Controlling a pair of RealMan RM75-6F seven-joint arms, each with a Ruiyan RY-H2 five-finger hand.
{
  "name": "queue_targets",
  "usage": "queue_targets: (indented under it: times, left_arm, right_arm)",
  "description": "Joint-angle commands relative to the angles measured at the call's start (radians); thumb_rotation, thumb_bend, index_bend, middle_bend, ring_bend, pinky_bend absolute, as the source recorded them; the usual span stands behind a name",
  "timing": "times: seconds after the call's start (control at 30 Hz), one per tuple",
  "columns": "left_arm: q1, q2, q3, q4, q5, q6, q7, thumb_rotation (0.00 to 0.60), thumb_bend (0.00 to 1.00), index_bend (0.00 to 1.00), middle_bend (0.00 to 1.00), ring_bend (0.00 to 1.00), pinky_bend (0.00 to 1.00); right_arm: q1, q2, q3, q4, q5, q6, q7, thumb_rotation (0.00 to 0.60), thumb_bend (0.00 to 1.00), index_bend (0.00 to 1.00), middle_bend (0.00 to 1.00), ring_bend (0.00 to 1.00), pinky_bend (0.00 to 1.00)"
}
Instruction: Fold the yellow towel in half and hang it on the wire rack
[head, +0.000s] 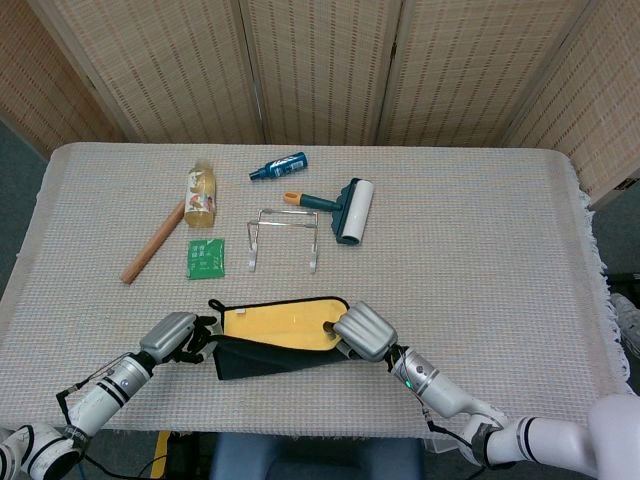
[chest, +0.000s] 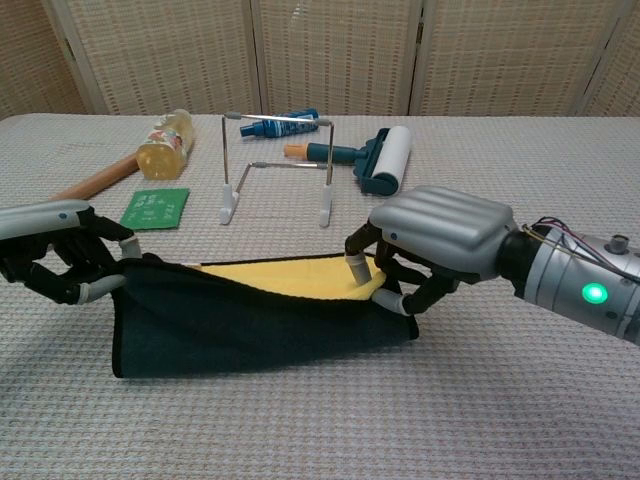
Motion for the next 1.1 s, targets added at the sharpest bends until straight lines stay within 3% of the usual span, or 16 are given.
queue_targets:
  times: [0.03,0.47,0.77,1.1]
  left_arm:
    - [-0.013,-0.015,-0.018,0.027,-0.029,-0.034,-0.021,0.6,0.54,0.52,0.86,0.78,0.86]
    - [-0.027,-0.041,-0.053,0.091,-0.099,-0.109,-0.03,0.6,0.53,0.45,0.86,0.78,0.86]
    - [0.004,-0.032,-0.06,0.068,-0.126,-0.077,0.041,0.6,0.37,0.02,0.82,0.75,0.86]
    - [0.089,-0.016,-0.073,0.029,-0.115,0.083,0.128,0.6,0.37,0.0,0.77,0.69,0.86]
  right_arm:
    - [0.016,-0.019,0.015,0.024,0.022,-0.016,-0.004,0.6,0.45,0.62,0.87,0.93,1.0]
    - [0.069,-0.08,0.039,0.114,0.066,-0.047,-0.004,0.6,0.45,0.62,0.87,0.93,1.0]
    - [0.094,-0.106,0.047,0.159,0.081,-0.049,-0.001,0.6,0.45,0.62,0.87,0.93,1.0]
    - [0.122,-0.133,0.061,0.216,0.108,-0.062,0.01,0.6,0.45,0.61,0.86,0.93,1.0]
